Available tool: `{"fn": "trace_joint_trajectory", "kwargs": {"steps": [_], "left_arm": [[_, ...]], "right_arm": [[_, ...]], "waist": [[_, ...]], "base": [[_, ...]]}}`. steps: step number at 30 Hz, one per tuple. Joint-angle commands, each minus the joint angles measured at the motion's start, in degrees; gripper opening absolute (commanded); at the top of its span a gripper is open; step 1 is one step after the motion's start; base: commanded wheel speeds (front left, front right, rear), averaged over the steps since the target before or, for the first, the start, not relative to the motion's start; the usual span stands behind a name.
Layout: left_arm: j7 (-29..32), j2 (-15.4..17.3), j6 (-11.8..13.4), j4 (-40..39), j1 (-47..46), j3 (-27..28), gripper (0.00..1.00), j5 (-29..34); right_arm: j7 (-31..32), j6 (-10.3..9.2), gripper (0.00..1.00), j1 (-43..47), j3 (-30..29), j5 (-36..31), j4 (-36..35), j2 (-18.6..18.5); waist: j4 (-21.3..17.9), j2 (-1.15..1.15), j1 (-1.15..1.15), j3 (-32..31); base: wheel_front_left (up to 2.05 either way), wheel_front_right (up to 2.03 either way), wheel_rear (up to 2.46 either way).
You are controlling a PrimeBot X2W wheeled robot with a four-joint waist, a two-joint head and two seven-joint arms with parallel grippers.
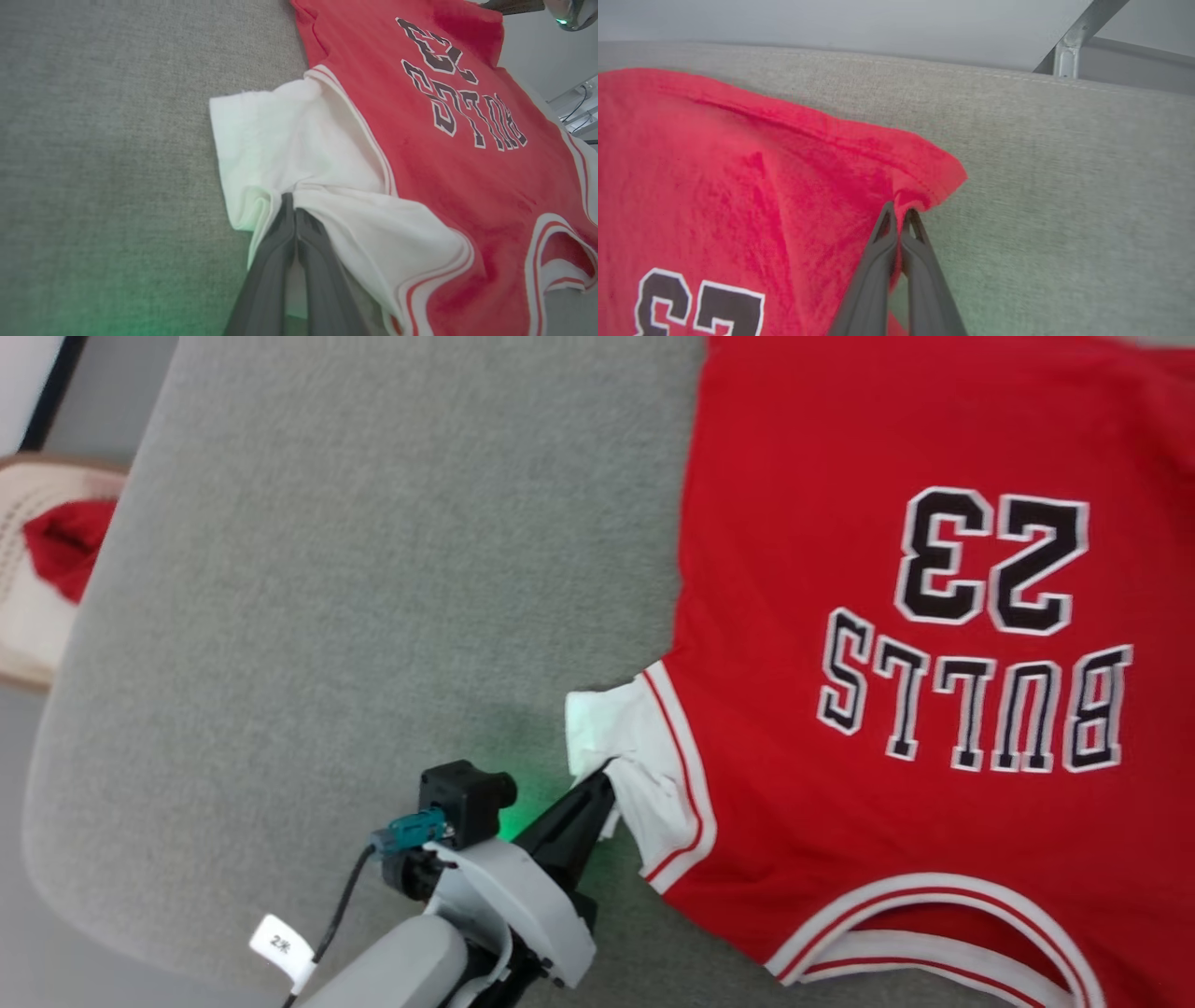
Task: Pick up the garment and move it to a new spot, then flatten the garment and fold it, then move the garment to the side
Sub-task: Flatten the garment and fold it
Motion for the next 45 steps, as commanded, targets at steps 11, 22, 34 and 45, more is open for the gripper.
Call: {"fn": "trace_joint_trajectory", "kwargs": {"steps": [11,22,34,45], "left_arm": [[1.6,4.8,3.3,-2.3,4.0,1.6,0.0,-1.2],[2.2,7.6,5.3,-5.4,6.3,2.3,0.0,-1.9],[3.1,9.0,6.4,-7.8,7.1,2.6,0.0,-2.3],[3.2,8.8,6.4,-8.2,6.8,2.2,0.0,-2.5]], "right_arm": [[1.4,0.03,0.0,17.1,5.2,15.7,-17.7,-4.6],[3.1,0.04,0.0,36.9,-0.2,21.9,-33.5,-4.9],[4.7,0.04,0.0,54.6,-10.7,19.0,-45.9,1.7],[1.1,0.03,0.45,60.0,-12.1,14.7,-47.9,4.6]], "waist": [[-9.4,0.0,0.0,-9.4],[-12.6,0.0,0.0,-11.3],[-14.6,0.0,0.0,-11.4],[-14.6,0.0,0.0,-11.0]], "base": [[0.0,0.0,0.0],[0.0,0.0,0.0],[0.0,0.0,0.0],[0.0,0.0,0.0]]}}
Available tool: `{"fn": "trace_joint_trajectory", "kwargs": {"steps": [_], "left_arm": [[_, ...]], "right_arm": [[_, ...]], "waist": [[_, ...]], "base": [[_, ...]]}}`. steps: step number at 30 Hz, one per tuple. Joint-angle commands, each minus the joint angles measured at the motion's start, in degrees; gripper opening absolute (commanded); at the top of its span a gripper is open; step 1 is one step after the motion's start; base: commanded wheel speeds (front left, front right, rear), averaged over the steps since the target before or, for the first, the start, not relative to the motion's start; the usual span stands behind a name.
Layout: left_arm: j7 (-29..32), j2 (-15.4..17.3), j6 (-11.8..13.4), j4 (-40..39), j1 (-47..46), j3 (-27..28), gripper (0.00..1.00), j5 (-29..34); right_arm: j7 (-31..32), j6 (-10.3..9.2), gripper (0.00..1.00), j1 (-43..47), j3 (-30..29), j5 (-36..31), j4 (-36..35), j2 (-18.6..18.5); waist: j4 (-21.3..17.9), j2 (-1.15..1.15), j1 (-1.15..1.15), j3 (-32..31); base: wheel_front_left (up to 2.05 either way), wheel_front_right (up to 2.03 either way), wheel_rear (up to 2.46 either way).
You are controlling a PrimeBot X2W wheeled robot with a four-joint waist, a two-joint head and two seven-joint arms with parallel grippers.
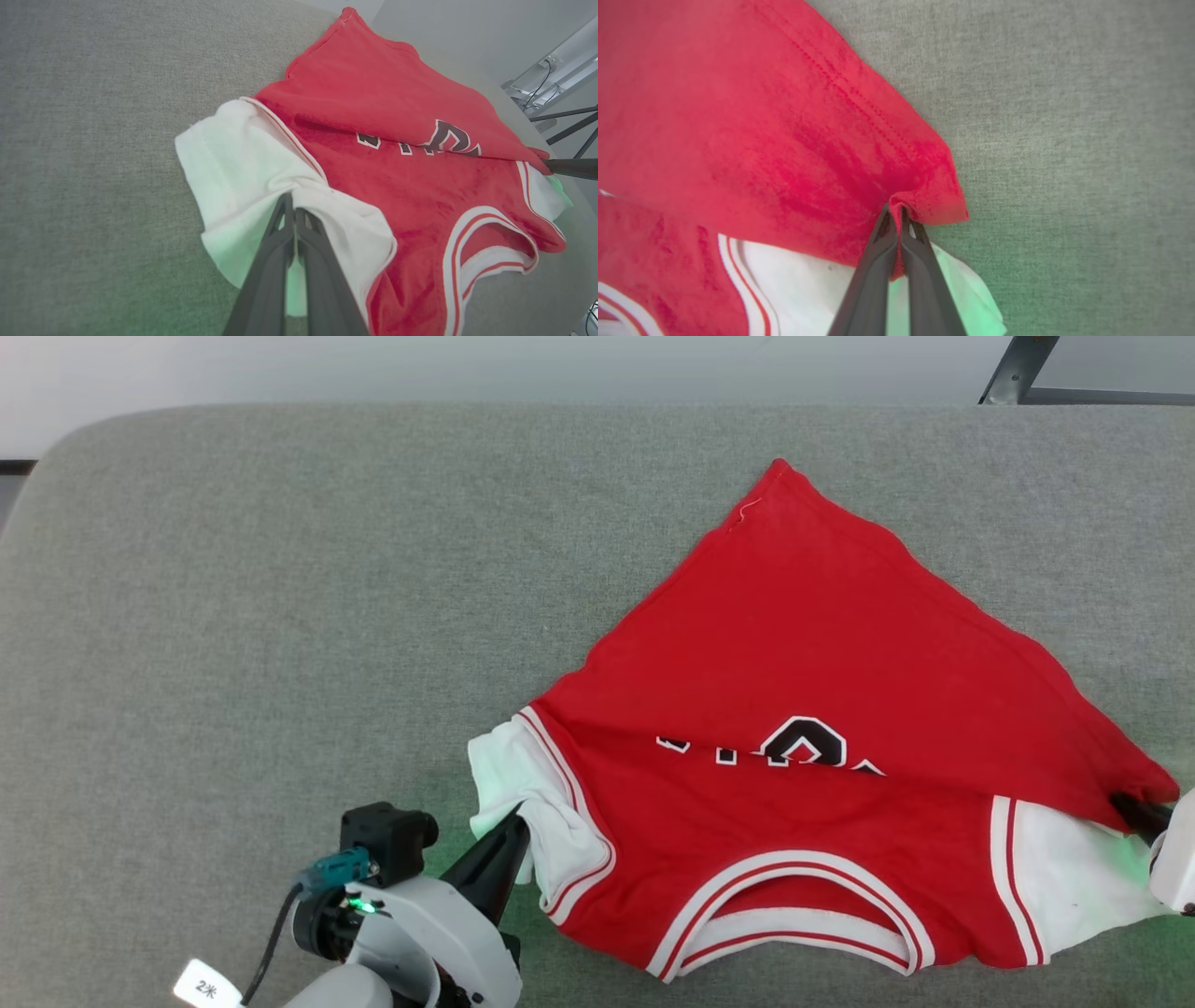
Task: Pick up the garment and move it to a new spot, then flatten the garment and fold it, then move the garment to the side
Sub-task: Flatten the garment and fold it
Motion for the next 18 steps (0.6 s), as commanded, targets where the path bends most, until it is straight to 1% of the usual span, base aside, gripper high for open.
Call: {"fn": "trace_joint_trajectory", "kwargs": {"steps": [1,6,11,13,14,16,18], "left_arm": [[-0.1,0.1,0.0,0.0,-0.2,-0.1,0.0,-0.2],[-0.3,0.1,-0.1,0.3,-0.1,-0.2,0.0,-0.3],[-0.5,0.1,0.0,0.4,0.2,-0.2,0.0,-0.4],[-0.6,0.1,0.1,0.3,0.2,-0.3,0.0,-0.3],[-0.7,0.1,0.2,0.2,0.2,-0.3,0.0,-0.3],[-0.8,0.0,0.2,0.1,0.2,-0.3,0.0,-0.2],[-0.9,0.1,0.3,0.2,0.3,-0.4,0.0,-0.2]], "right_arm": [[-1.1,0.02,1.0,0.6,0.5,-0.9,-0.5,-0.7],[-2.5,0.02,1.0,0.3,3.4,-1.4,-3.6,-3.0],[-5.6,0.02,1.0,2.1,4.5,-2.5,-10.2,-5.4],[-9.2,0.02,1.0,2.6,4.8,-3.9,-13.9,-6.3],[-11.5,0.02,1.0,2.8,4.2,-4.6,-15.4,-6.0],[-17.1,0.03,1.0,3.5,5.7,-6.7,-18.9,-7.3],[-22.8,-0.02,1.0,3.6,6.2,-9.1,-20.8,-7.7]], "waist": [[0.0,0.0,0.0,0.0],[0.0,0.0,0.0,-0.2],[0.0,0.0,0.0,-0.3],[0.1,0.0,0.0,-0.3],[0.1,0.0,0.0,-0.2],[0.1,0.0,0.0,-0.1],[0.0,0.0,0.0,0.0]], "base": [[0.0,0.0,0.0],[0.0,0.0,0.0],[0.0,0.0,0.0],[0.0,0.0,0.0],[0.0,0.0,0.0],[0.0,0.0,0.0],[0.0,0.0,0.0]]}}
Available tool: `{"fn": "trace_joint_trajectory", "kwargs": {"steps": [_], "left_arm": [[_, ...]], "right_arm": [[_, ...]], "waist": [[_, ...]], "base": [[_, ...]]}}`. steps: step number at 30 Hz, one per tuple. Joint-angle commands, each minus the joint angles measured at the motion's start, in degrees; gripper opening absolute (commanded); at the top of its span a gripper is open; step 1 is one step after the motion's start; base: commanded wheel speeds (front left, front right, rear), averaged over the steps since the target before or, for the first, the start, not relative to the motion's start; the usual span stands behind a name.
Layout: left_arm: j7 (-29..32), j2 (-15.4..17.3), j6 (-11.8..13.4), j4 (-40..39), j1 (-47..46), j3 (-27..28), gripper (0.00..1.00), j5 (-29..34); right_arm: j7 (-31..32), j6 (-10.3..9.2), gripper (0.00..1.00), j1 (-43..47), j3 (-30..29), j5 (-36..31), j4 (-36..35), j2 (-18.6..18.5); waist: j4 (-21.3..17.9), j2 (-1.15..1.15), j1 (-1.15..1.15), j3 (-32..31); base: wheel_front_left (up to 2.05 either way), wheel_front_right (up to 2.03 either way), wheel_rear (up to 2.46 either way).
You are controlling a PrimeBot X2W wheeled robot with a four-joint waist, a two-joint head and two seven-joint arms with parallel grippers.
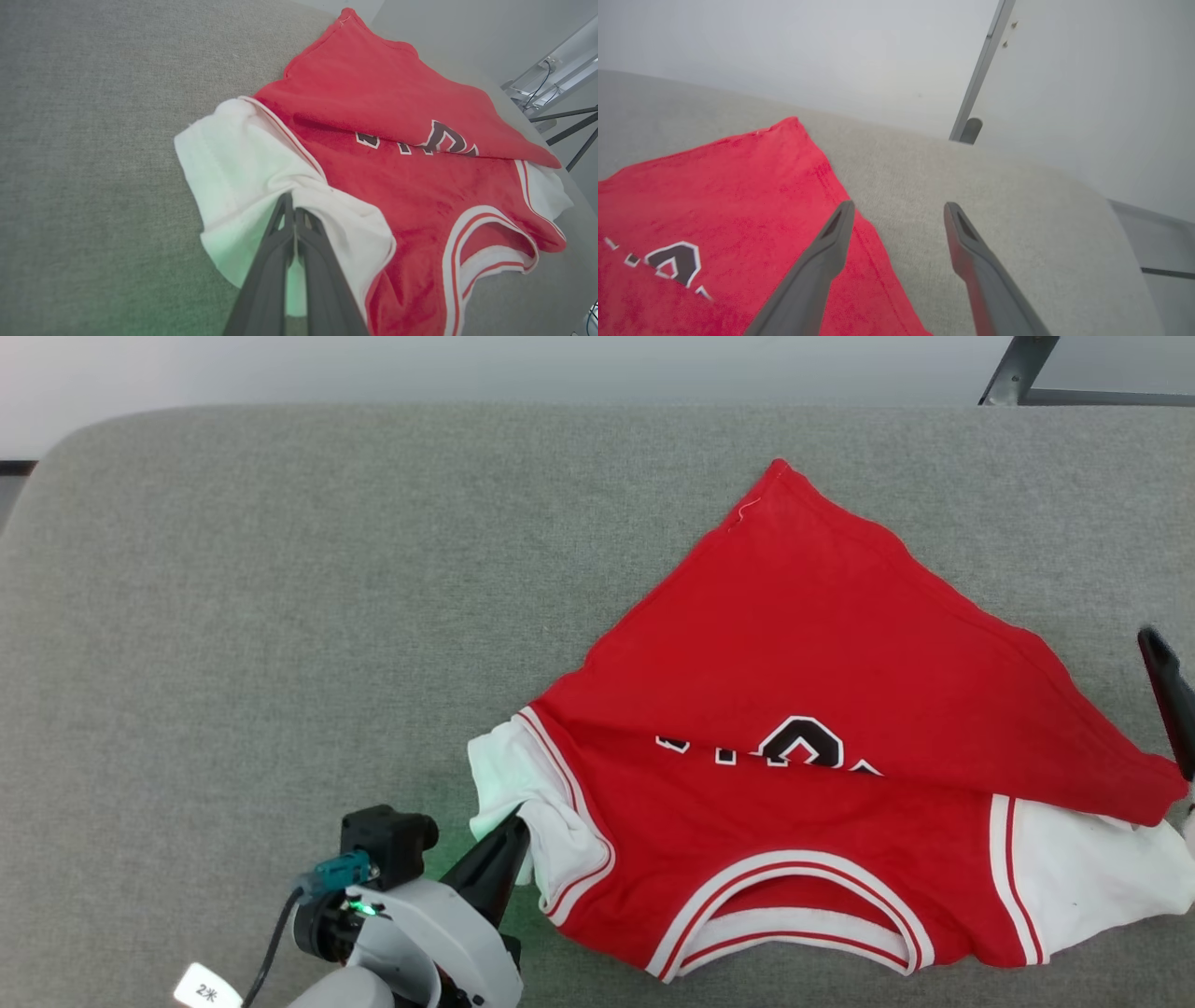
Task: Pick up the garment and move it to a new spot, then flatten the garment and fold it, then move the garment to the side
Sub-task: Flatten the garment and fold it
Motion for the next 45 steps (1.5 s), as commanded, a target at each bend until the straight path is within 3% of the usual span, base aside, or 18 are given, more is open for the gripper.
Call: {"fn": "trace_joint_trajectory", "kwargs": {"steps": [1,5,9,15,19,28,33,38,45], "left_arm": [[-0.4,0.1,0.2,0.1,0.2,-0.1,0.0,-0.1],[-0.5,0.0,0.3,0.1,0.2,-0.2,0.0,0.0],[-0.4,-0.4,0.1,0.0,0.2,-0.7,0.0,0.3],[0.0,-1.6,-0.4,0.1,-0.6,-1.7,0.0,0.4],[0.4,-3.2,-1.4,0.8,-1.7,-2.9,0.0,0.7],[-0.1,-7.9,-4.6,4.2,-4.7,-5.6,0.0,1.1],[-0.8,-10.4,-6.2,6.2,-6.1,-6.8,0.0,1.5],[-1.7,-13.3,-7.9,8.7,-7.7,-8.0,0.0,1.8],[-3.0,-16.4,-10.0,11.7,-9.5,-9.0,0.0,1.6]], "right_arm": [[-5.4,-0.05,1.0,0.5,1.7,-2.2,-1.7,-0.9],[-18.4,-0.09,1.0,-2.0,4.2,-7.4,-3.0,-0.7],[-27.5,-0.07,1.0,-4.8,6.1,-11.7,-0.7,0.3],[-29.1,-0.07,1.0,-13.7,10.3,-11.0,7.0,0.6],[-23.6,-0.07,1.0,-22.6,14.4,-6.7,15.5,-0.6],[-0.6,-0.05,1.0,-42.5,26.2,7.1,37.0,-3.9],[10.3,-0.06,1.0,-48.9,29.9,12.1,45.8,-4.1],[20.4,-0.05,1.0,-54.8,32.5,12.4,55.7,-3.6],[27.6,-0.06,1.0,-59.7,32.6,9.2,66.9,-2.3]], "waist": [[-0.1,0.0,0.0,0.1],[-0.1,0.0,0.0,0.0],[0.6,0.0,0.0,-0.1],[3.3,0.0,0.0,0.5],[6.4,0.0,0.0,1.4],[14.0,0.0,0.0,4.7],[17.2,0.0,0.0,6.5],[20.4,0.0,0.0,8.3],[23.4,0.0,0.0,10.3]], "base": [[0.0,0.0,0.0],[0.0,0.0,0.0],[0.0,0.0,0.0],[0.0,0.0,0.0],[0.0,0.0,0.0],[0.0,0.0,0.0],[0.0,0.0,0.0],[0.0,0.0,0.0],[0.0,0.0,0.0]]}}
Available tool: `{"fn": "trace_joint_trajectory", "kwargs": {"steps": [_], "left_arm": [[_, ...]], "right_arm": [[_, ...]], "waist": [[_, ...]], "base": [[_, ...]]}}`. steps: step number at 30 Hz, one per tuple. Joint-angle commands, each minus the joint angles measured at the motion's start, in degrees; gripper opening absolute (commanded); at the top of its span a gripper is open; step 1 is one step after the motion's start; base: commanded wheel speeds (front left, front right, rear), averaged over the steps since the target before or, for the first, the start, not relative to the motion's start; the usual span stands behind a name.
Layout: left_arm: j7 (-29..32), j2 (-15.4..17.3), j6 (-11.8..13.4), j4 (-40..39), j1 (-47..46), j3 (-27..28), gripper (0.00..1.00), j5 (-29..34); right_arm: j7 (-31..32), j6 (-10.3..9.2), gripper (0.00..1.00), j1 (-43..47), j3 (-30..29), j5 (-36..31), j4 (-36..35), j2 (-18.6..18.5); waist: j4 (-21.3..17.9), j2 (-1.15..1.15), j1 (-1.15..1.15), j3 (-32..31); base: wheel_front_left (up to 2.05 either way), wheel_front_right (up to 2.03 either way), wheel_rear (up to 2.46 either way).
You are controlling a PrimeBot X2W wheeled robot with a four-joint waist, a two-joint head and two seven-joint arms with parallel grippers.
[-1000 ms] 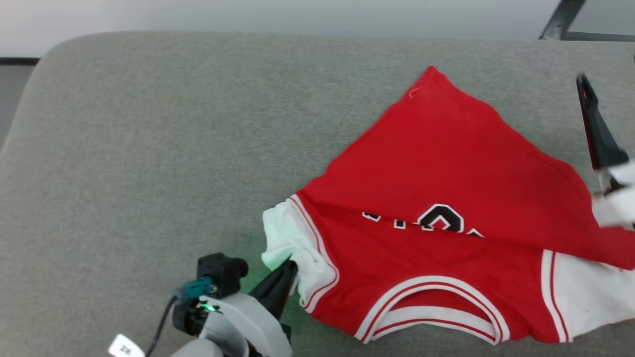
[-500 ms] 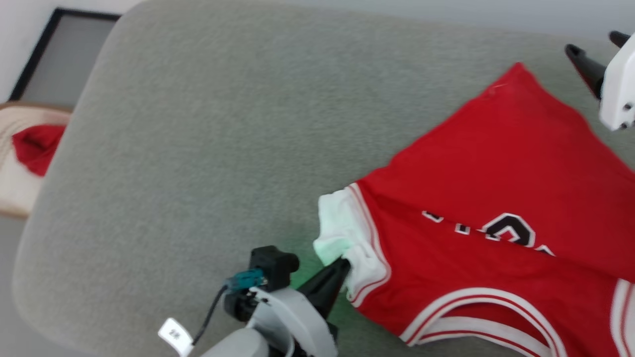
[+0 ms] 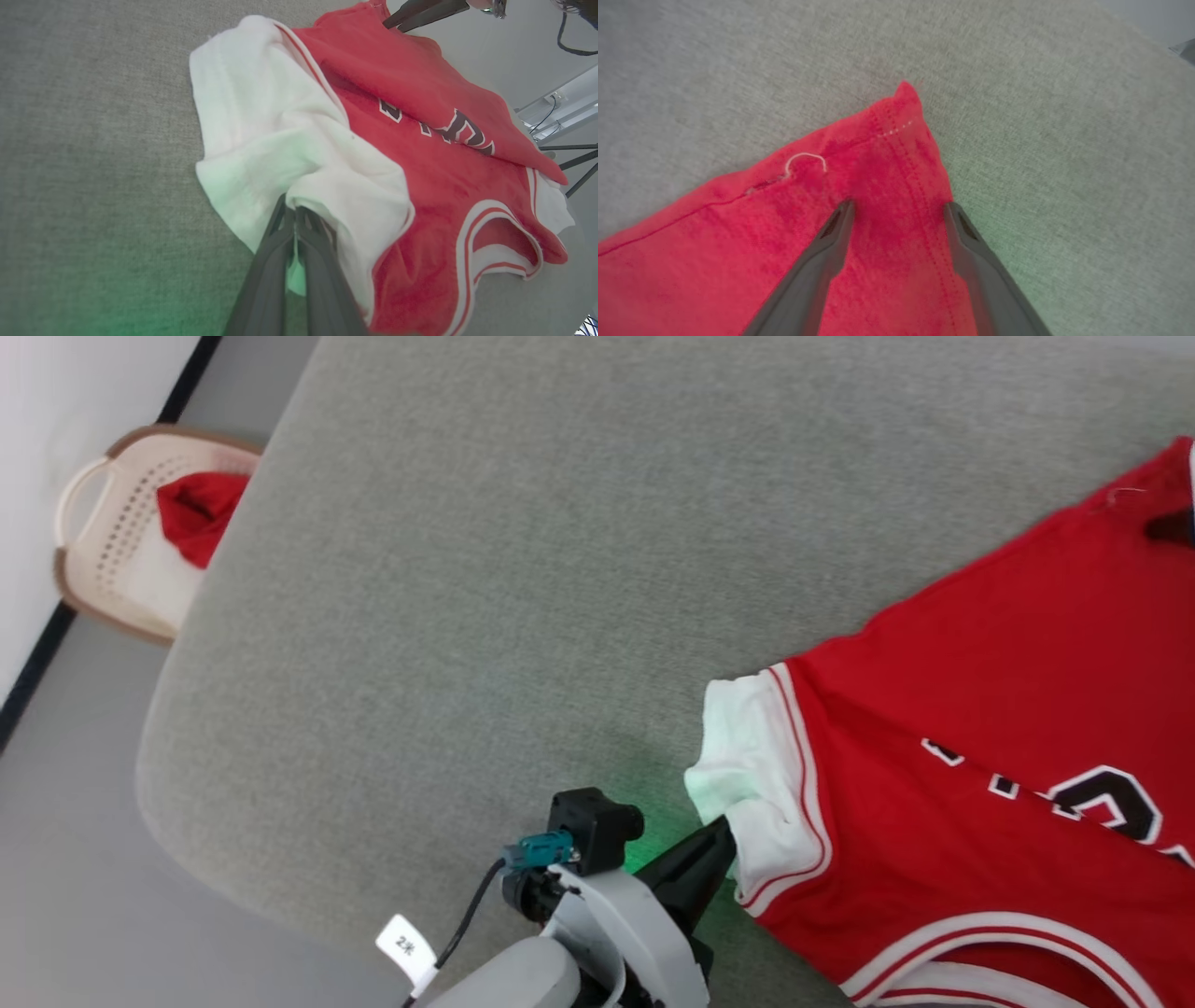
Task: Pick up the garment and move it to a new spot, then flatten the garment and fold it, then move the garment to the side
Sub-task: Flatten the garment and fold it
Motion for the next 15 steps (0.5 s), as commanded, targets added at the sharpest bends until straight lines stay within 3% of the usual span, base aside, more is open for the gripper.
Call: {"fn": "trace_joint_trajectory", "kwargs": {"steps": [1,6,7,8,9,15], "left_arm": [[-0.4,-0.5,-0.5,0.5,-1.0,-0.1,0.0,0.0],[-1.1,-1.4,-1.2,2.5,-1.5,-0.3,0.0,-0.4],[-1.2,-1.4,-1.4,2.8,-1.5,-0.2,0.0,-0.5],[-1.3,-1.4,-1.5,3.1,-1.5,-0.2,0.0,-0.6],[-1.4,-1.5,-1.6,3.4,-1.6,-0.1,0.0,-0.6],[-1.8,-1.4,-1.7,4.6,-1.8,0.2,0.0,-1.0]], "right_arm": [[0.8,-0.04,1.0,-0.8,0.0,-1.3,1.9,-0.1],[3.4,-0.04,1.0,-1.2,-1.4,-4.3,9.5,1.1],[4.1,-0.05,0.66,-1.3,-1.5,-4.7,10.6,1.4],[4.5,-0.04,0.1,-1.4,-1.6,-5.1,11.6,1.7],[4.7,-0.04,0.0,-1.7,-1.8,-5.3,12.2,2.2],[3.7,-0.04,0.0,-4.1,-3.2,-6.5,14.0,2.9]], "waist": [[2.4,0.0,0.0,2.0],[3.2,0.0,0.0,2.5],[3.2,0.0,0.0,2.6],[3.2,0.0,0.0,2.6],[3.1,0.0,0.0,2.6],[2.1,0.0,0.0,2.4]], "base": [[0.0,0.0,0.0],[0.0,0.0,0.0],[0.0,0.0,0.0],[0.0,0.0,0.0],[0.0,0.0,0.0],[0.0,0.0,0.0]]}}
